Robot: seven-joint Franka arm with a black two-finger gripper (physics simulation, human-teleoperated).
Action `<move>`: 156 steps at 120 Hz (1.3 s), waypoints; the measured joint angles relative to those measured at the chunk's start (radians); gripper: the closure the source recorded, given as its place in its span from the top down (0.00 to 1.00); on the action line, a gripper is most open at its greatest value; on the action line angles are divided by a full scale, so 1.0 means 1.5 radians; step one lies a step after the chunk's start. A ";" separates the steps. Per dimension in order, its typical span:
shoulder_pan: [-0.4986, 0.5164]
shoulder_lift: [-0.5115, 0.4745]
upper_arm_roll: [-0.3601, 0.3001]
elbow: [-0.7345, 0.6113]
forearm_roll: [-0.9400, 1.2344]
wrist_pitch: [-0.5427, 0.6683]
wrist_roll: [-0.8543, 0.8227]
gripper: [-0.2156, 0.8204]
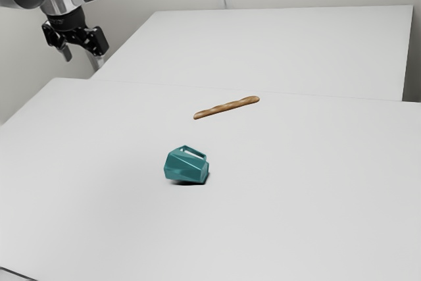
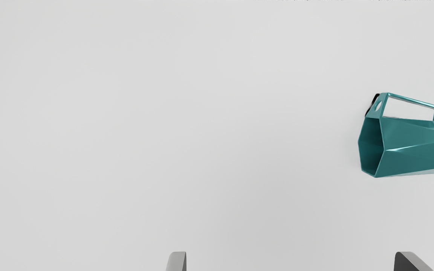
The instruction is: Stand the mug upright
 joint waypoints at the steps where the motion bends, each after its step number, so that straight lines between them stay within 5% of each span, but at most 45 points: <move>1: 0.000 0.000 0.000 0.000 0.000 0.001 0.000 0.79; 44: 0.001 0.008 0.000 -0.020 -0.012 0.027 0.014 0.79; 80: 0.026 0.021 0.029 -0.157 -0.212 0.038 0.008 0.79; 111: 0.090 0.122 0.048 -0.196 -0.375 0.044 -0.005 0.79; 156: 0.068 0.261 0.045 -0.174 -0.534 0.084 -0.016 0.79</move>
